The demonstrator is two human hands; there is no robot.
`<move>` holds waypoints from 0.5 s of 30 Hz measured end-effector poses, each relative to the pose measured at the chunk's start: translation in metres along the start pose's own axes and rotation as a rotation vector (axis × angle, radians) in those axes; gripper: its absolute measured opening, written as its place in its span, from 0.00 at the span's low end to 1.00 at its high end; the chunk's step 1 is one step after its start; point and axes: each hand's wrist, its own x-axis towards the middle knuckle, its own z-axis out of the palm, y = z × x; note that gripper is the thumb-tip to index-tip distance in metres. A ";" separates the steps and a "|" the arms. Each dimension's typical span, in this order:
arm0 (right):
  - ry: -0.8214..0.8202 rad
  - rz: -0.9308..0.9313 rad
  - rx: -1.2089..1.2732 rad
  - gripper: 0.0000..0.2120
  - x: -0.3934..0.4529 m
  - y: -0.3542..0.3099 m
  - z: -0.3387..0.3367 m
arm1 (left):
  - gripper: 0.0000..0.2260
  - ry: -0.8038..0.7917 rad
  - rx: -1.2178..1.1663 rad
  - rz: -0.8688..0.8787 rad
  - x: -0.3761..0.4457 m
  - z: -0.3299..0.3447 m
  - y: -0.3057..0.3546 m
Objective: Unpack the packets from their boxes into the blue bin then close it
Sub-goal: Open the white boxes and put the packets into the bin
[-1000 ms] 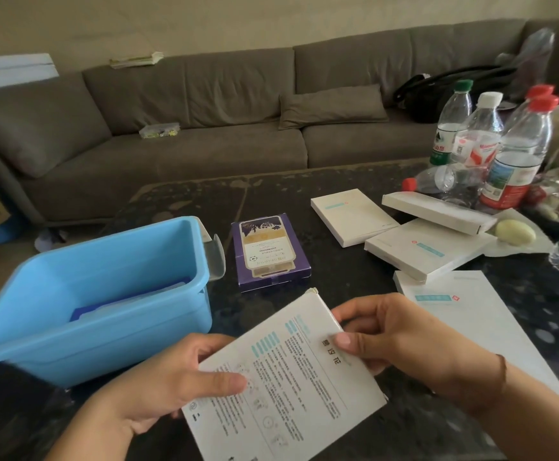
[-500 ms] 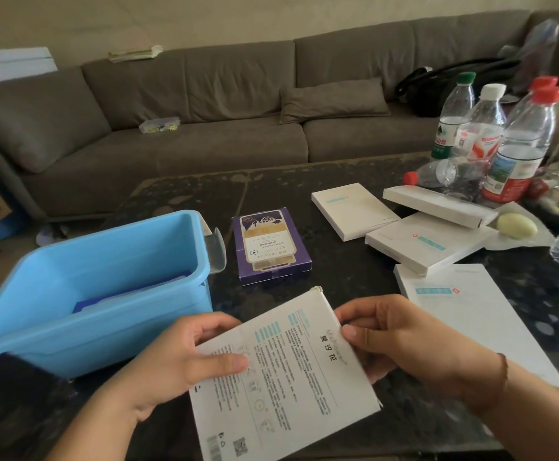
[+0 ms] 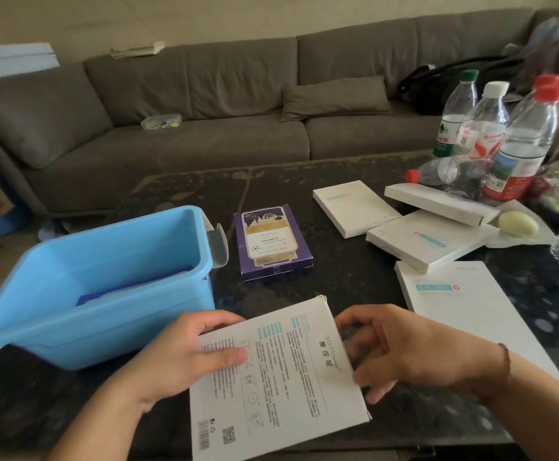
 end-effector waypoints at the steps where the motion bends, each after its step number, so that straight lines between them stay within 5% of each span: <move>1: 0.003 0.003 0.001 0.23 0.000 0.000 0.000 | 0.13 0.001 0.003 -0.001 0.000 0.000 0.000; 15: 0.079 0.034 0.005 0.23 0.001 -0.002 0.005 | 0.12 0.048 0.033 0.057 0.002 0.002 -0.004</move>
